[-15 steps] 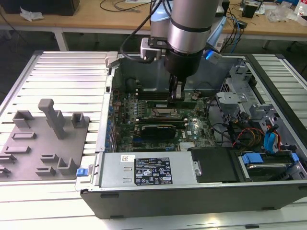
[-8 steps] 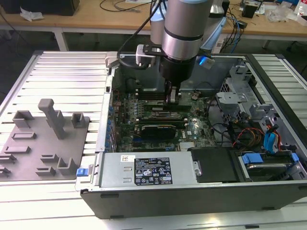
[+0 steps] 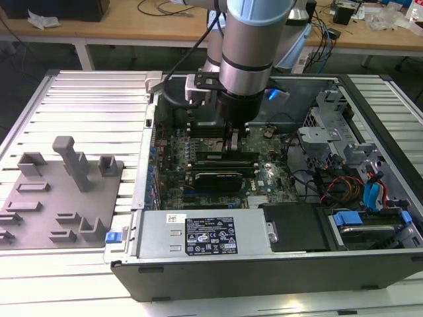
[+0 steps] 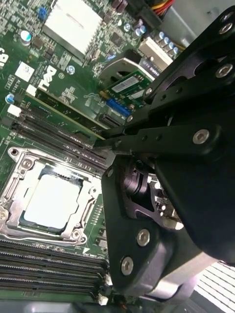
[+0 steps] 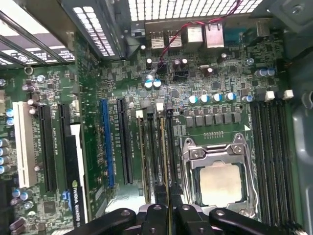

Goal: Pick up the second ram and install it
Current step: 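Insert the second ram into the second slot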

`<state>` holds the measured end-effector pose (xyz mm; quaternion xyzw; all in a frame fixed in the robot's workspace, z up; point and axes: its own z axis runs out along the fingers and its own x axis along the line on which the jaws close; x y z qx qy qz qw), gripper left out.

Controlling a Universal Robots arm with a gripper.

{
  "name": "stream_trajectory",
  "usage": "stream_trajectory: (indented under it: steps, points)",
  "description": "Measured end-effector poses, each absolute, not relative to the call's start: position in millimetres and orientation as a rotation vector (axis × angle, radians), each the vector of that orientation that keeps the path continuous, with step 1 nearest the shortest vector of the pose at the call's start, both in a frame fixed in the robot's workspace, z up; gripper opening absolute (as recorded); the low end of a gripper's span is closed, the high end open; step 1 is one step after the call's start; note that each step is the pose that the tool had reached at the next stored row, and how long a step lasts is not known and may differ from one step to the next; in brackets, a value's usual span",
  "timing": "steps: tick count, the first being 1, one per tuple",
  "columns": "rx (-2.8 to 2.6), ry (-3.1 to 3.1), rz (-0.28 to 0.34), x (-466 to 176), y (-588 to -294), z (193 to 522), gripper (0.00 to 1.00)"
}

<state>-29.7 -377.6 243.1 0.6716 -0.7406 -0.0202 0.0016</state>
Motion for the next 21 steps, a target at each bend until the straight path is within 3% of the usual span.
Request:
stream_trajectory:
  steps: [21]
  points:
    - [2.120, -2.311, -0.053, -34, -374, 229, 0.14]
